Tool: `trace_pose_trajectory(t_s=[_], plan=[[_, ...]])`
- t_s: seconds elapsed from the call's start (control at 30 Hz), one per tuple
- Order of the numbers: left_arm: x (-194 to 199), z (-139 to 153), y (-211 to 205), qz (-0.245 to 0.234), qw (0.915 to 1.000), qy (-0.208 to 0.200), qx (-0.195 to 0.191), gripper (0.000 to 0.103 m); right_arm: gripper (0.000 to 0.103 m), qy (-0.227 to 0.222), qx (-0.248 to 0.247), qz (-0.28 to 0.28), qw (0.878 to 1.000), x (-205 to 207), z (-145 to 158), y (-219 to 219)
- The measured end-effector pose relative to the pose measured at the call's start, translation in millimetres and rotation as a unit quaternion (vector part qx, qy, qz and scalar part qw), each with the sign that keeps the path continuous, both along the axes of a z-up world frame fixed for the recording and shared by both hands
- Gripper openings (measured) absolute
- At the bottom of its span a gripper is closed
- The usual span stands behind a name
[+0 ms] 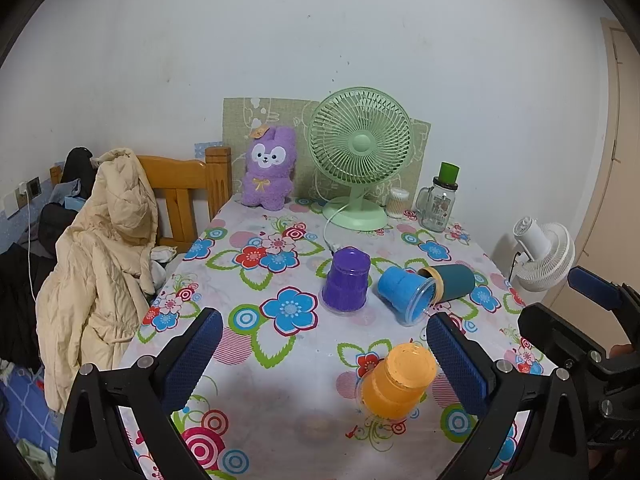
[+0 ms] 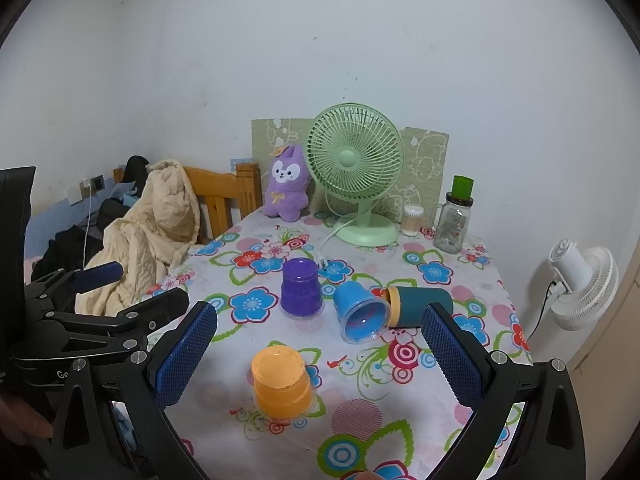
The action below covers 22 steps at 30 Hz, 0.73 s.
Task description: Flip cup upside down
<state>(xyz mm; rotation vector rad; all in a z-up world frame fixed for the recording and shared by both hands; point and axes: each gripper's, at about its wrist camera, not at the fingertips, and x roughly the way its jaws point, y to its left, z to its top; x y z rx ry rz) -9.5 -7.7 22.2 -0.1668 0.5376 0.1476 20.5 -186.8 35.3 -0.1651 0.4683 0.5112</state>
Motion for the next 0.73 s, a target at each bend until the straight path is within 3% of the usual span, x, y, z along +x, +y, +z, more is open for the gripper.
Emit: trace_pose_trajectory(t_s=[0.73], plan=[[5.4, -9.4, 0.0, -0.005, 1.0000, 0.005, -0.007, 0.103, 0.103, 0.008, -0.002, -0.001, 1.000, 2.1, -9.2, 2.7]])
